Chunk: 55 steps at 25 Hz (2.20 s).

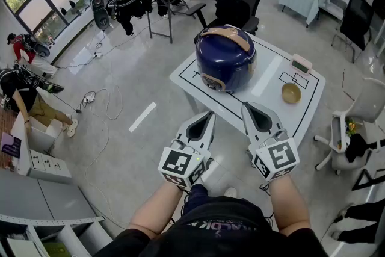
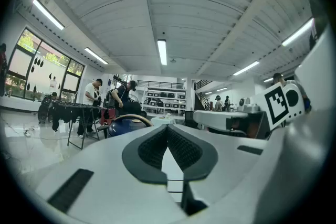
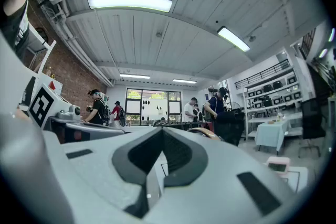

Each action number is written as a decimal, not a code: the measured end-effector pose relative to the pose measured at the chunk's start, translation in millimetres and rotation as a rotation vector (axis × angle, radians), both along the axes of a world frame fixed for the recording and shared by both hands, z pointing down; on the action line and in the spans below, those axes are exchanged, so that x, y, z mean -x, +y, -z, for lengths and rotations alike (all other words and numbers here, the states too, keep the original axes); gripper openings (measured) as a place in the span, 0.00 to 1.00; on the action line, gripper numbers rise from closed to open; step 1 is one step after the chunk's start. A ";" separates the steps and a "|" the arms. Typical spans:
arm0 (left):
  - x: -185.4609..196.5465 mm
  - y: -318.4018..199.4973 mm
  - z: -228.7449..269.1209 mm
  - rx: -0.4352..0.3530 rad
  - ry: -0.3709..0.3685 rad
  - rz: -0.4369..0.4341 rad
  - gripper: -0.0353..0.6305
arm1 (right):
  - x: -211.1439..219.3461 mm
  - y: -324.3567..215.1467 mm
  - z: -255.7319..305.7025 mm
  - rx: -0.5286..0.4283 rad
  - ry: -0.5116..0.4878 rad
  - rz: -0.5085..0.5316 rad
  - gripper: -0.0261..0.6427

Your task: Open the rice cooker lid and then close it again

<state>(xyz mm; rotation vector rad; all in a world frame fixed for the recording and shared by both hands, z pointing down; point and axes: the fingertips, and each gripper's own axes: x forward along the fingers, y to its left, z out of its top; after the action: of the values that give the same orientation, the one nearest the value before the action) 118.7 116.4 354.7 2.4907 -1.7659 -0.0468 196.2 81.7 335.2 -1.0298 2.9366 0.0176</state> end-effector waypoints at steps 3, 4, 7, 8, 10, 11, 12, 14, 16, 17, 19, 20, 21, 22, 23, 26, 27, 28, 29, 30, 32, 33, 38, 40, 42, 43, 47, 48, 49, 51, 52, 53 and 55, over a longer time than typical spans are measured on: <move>2.5 -2.8 6.6 0.003 0.003 0.010 0.06 | 1.1 -0.9 0.7 -0.002 0.004 0.005 0.04; 2.4 -3.1 6.1 0.001 0.001 0.007 0.06 | 1.4 -1.3 1.2 -0.003 0.004 0.006 0.04; 2.4 -3.1 4.7 -0.002 -0.001 0.003 0.06 | 1.6 -2.0 2.8 -0.003 -0.001 0.010 0.04; 2.7 -3.2 4.6 -0.002 0.000 0.005 0.06 | 1.6 -1.9 3.3 -0.003 -0.006 0.013 0.04; 4.0 -4.1 4.3 -0.004 0.001 0.009 0.06 | 2.6 -2.3 3.7 -0.002 -0.016 0.019 0.04; 5.2 -5.0 4.3 -0.005 0.001 0.012 0.06 | 3.8 -2.8 3.8 -0.003 -0.016 0.022 0.04; 6.6 -6.1 4.4 -0.006 0.000 0.014 0.06 | 5.4 -3.5 3.8 -0.005 -0.014 0.024 0.04; 9.9 -8.7 4.3 -0.005 -0.001 0.017 0.06 | 8.9 -5.5 3.5 -0.009 -0.012 0.027 0.04; 14.1 -11.4 3.5 0.000 -0.001 0.019 0.06 | 12.7 -8.2 2.8 -0.008 -0.017 0.028 0.04; 16.8 -12.6 2.8 0.002 -0.002 0.020 0.06 | 14.8 -9.6 2.1 -0.005 -0.022 0.030 0.04; 22.7 -14.5 1.7 0.006 -0.004 0.022 0.06 | 19.5 -12.4 0.5 0.003 -0.029 0.031 0.04; 25.9 -15.5 1.4 0.008 -0.006 0.023 0.06 | 22.1 -13.8 -0.4 0.006 -0.031 0.029 0.04; 29.4 -16.8 1.2 0.009 -0.006 0.022 0.06 | 25.0 -15.5 -1.2 0.010 -0.032 0.028 0.04; 33.2 -18.6 1.0 0.010 -0.007 0.022 0.06 | 28.4 -17.5 -1.6 0.013 -0.033 0.027 0.04; 37.2 -20.7 0.7 0.012 -0.005 0.021 0.06 | 32.3 -19.9 -1.6 0.015 -0.032 0.027 0.05; 50.3 -27.1 -1.4 0.022 0.004 0.018 0.06 | 44.2 -27.9 -2.9 0.030 -0.031 0.021 0.06; 54.9 -29.2 -1.5 0.024 0.005 0.016 0.06 | 48.5 -30.4 -3.1 0.035 -0.032 0.020 0.07; 59.6 -31.3 -1.0 0.025 0.006 0.013 0.06 | 53.2 -32.7 -3.1 0.039 -0.032 0.019 0.08; 64.6 -33.6 0.0 0.023 0.006 0.010 0.06 | 58.3 -34.8 -3.1 0.043 -0.031 0.019 0.09; 69.5 -36.1 1.2 0.020 0.005 0.005 0.07 | 63.7 -37.0 -3.2 0.046 -0.030 0.019 0.12; 79.2 -41.6 3.0 0.013 0.002 -0.008 0.10 | 74.6 -42.4 -3.0 0.042 -0.023 0.010 0.21; 83.7 -44.7 3.2 0.011 -0.001 -0.016 0.16 | 79.9 -46.0 -2.8 0.034 -0.014 0.000 0.27; 105.4 -61.8 2.4 0.013 -0.032 -0.064 0.48 | 104.5 -64.0 -1.0 0.005 0.026 -0.047 0.40; 114.4 -67.5 2.2 0.012 -0.026 -0.085 0.49 | 112.9 -70.0 -1.6 0.005 0.036 -0.064 0.40; 124.1 -73.9 2.7 0.006 -0.023 -0.105 0.49 | 121.5 -76.7 -1.4 -0.004 0.048 -0.081 0.40; 129.1 -77.4 3.2 0.002 -0.025 -0.114 0.49 | 125.9 -80.3 -1.2 -0.011 0.055 -0.092 0.40; 150.1 -89.9 2.5 0.002 -0.018 -0.142 0.49 | 143.7 -91.3 -0.6 -0.025 0.072 -0.124 0.40; 155.1 -92.9 2.7 0.002 -0.014 -0.148 0.49 | 148.1 -93.6 0.0 -0.028 0.075 -0.130 0.40; 159.7 -96.0 3.0 0.002 -0.012 -0.155 0.49 | 152.2 -95.9 0.2 -0.028 0.076 -0.138 0.40; 167.5 -102.2 4.2 -0.002 -0.011 -0.171 0.49 | 159.1 -100.7 0.1 -0.026 0.077 -0.157 0.40; 170.9 -104.5 4.8 -0.003 -0.011 -0.180 0.49 | 162.3 -102.4 0.4 -0.026 0.078 -0.166 0.40; 173.9 -106.1 5.5 -0.005 -0.012 -0.189 0.49 | 165.4 -103.7 0.9 -0.028 0.079 -0.173 0.40; 179.5 -107.5 6.7 -0.006 -0.014 -0.207 0.49 | 170.7 -105.4 2.6 -0.032 0.082 -0.188 0.40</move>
<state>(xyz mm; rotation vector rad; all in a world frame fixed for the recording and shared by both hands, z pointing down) -60.9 9.0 348.0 2.6690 -1.5044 -0.0214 25.4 -23.7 332.6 -1.3267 2.8879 0.1126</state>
